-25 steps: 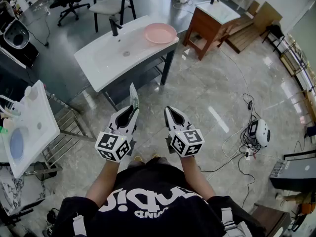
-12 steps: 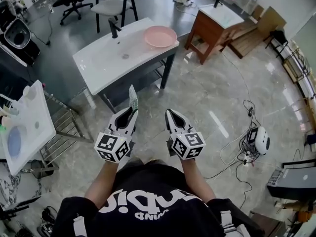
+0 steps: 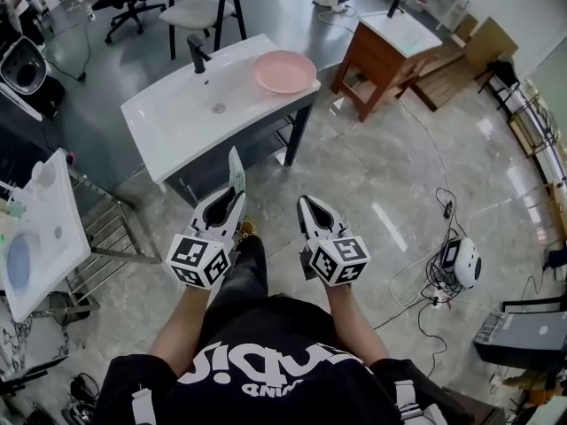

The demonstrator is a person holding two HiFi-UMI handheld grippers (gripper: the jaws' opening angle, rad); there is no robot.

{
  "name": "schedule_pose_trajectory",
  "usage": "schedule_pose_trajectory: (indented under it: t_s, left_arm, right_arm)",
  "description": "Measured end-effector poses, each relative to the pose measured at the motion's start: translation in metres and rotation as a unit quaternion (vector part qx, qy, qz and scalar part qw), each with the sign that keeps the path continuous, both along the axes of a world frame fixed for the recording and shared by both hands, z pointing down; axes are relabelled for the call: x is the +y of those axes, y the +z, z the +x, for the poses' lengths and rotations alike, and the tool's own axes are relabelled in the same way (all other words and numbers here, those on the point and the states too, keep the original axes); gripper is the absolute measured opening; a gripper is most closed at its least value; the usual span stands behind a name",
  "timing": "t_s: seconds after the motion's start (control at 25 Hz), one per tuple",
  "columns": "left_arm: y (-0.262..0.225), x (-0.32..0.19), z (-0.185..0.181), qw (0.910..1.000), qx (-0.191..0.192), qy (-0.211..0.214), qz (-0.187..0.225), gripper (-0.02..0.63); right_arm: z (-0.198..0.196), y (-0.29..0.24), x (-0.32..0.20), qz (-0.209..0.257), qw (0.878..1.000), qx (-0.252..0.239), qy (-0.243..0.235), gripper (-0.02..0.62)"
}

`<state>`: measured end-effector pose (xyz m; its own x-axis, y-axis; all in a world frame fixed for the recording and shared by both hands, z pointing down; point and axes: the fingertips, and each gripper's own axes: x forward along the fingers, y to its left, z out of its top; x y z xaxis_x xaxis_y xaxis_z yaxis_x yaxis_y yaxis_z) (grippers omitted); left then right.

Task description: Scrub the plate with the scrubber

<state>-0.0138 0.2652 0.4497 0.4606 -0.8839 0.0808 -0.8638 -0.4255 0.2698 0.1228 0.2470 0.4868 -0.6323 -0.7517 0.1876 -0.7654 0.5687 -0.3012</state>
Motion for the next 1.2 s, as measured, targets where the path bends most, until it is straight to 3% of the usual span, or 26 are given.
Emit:
schedule_pose_trajectory:
  t_s: [0.8, 1.2]
  left_arm:
    - [-0.003, -0.244, -0.042, 0.9993, 0.002, 0.036, -0.01, 0.089]
    - [-0.003, -0.312, -0.057, 0.9979, 0.003, 0.061, -0.02, 0.089]
  right_arm:
    - [-0.059, -0.009, -0.238, -0.002, 1.0, 0.012, -0.014, 0.02]
    - [-0.082, -0.002, -0.315, -0.005, 0.999, 0.051, -0.004, 0.02]
